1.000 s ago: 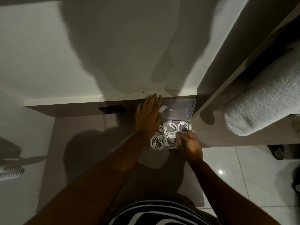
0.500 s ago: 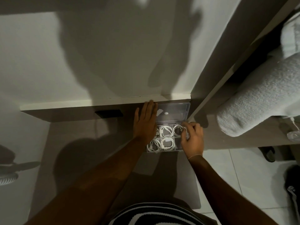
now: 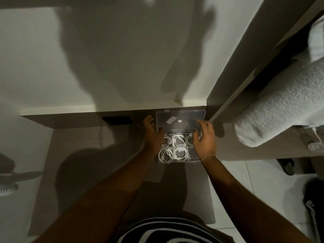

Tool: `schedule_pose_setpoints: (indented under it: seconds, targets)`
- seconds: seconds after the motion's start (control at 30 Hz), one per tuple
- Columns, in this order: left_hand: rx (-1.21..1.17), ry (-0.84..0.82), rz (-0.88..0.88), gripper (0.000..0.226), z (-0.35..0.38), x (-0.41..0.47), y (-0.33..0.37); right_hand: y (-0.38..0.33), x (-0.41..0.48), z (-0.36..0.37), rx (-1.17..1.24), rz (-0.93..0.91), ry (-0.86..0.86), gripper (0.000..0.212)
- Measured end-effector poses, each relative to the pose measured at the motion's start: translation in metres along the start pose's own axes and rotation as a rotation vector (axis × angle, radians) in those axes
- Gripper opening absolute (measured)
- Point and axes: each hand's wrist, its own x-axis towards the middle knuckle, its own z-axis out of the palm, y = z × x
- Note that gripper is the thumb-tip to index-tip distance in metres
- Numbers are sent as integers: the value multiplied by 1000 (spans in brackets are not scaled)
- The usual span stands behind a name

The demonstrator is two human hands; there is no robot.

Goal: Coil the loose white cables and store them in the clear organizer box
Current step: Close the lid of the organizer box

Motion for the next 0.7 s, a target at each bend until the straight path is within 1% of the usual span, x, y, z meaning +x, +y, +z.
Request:
schedule_pose_setpoints:
  seconds: [0.07, 0.1, 0.13, 0.2, 0.23, 0.27, 0.33, 0.4, 0.47, 0.5, 0.53, 0.57, 0.6, 0.63, 0.7]
  targets:
    - [-50, 23, -62, 77, -1, 5, 7, -8, 6, -2, -8, -42, 0, 42]
    - [-62, 25, -68, 69, -3, 7, 7, -12, 8, -3, -8, -58, 19, 41]
    - [-91, 17, -65, 56, -5, 8, 5, -14, 9, -5, -7, -72, 46, 40]
    - [-168, -22, -86, 21, -11, 7, 3, -18, 6, -10, -10, -104, 108, 39]
    - [-176, -23, -96, 19, -16, 5, 1, -19, 4, -13, -9, -124, 136, 39]
    - [-153, -13, -92, 27, -22, 4, -3, -19, 0, -15, -1, -144, 161, 38]
    - [-23, -29, -67, 36, -34, 0, -13, -14, -10, -16, 14, -183, 192, 37]
    - [140, -83, -4, 36, -40, -5, -26, -4, -23, -14, -18, -218, 167, 35]
    - [272, -159, 85, 25, -41, -14, -34, 9, -35, -11, -91, -250, 86, 32]
    - [352, -212, 178, 19, -39, -20, -36, 15, -39, -9, -134, -245, 15, 33]
    - [450, -268, 298, 20, -36, -24, -38, 21, -42, -7, -180, -225, -79, 35]
    - [574, -336, 411, 26, -33, -27, -42, 27, -45, -4, -231, -199, -179, 38]
    - [710, -426, 479, 36, -31, -30, -47, 32, -49, -2, -276, -181, -270, 42]
    - [854, -521, 504, 48, -29, -32, -53, 36, -54, -1, -307, -182, -336, 46]
    - [1109, -649, 531, 64, -29, -32, -66, 46, -63, -1, -338, -241, -384, 51]
